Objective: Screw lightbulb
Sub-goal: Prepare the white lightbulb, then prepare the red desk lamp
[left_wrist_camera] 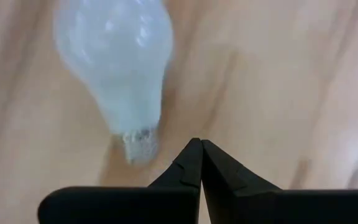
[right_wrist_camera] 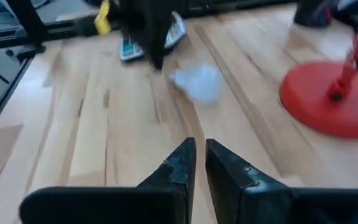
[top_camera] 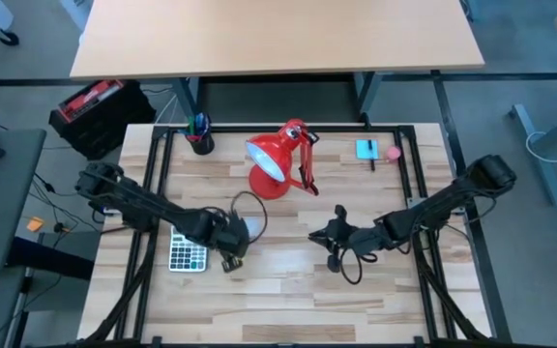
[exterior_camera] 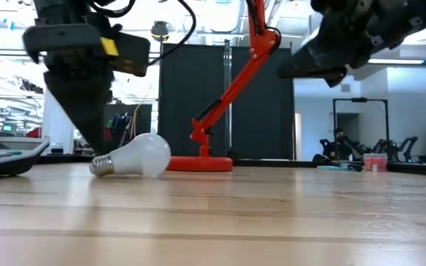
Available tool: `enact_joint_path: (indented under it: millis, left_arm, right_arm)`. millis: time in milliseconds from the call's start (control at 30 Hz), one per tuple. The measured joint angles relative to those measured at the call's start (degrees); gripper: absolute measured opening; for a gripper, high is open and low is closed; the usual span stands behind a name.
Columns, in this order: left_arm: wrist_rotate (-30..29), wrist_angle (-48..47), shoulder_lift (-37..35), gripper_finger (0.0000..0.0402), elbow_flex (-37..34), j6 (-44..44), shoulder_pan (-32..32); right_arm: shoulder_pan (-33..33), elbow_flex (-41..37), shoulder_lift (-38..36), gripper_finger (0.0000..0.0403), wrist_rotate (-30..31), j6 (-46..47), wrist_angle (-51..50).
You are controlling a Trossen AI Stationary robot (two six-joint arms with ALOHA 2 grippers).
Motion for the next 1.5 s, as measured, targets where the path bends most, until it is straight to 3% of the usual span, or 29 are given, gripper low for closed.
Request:
enact_joint_path:
  millis: [133,267,333,533,633,800,1100,1300,1500]
  left_arm:
    - [-7.59,-15.22,-1.43,0.0,2.45,-4.22,0.12]
    - [-15.34,-23.86,-2.79,0.0,2.9,-7.29,1.27]
    - [-15.39,-24.99,-2.52,0.0,1.63,-6.91,3.63]
    - [-1.68,-5.71,-2.41,0.0,-8.08,1.47,11.38]
    - [1.18,3.74,-2.49,0.0,-10.25,4.28,14.23]
    - [1.04,11.91,-2.54,0.0,-8.32,9.13,16.14]
    - [0.86,9.6,-2.57,0.0,-7.02,6.8,11.95]
    - [-8.96,12.91,-2.57,0.0,-6.93,9.22,13.31]
    - [-11.65,19.0,-2.57,0.0,-6.93,20.6,18.33]
  right_arm:
    - [0.03,-0.01,-1.53,0.004,1.62,4.97,-7.48]
    - [0.0,-0.01,-2.38,0.0019,2.96,5.49,-8.29]
    - [-0.07,-0.01,-2.54,0.001,2.96,5.22,-7.74]
    - [0.08,0.02,-2.56,0.0011,2.92,5.07,-7.32]
    - [0.05,0.02,-2.56,0.0015,2.92,5.07,-7.32]
    - [-0.08,0.02,-2.54,0.0013,2.89,5.05,-7.64]
    - [0.78,0.02,-2.53,0.0012,3.06,9.08,-15.31]
    - [0.75,0.02,-2.51,0.0012,8.98,12.95,-18.28]
    - [0.75,0.02,-2.54,0.0012,10.99,14.44,-19.91]
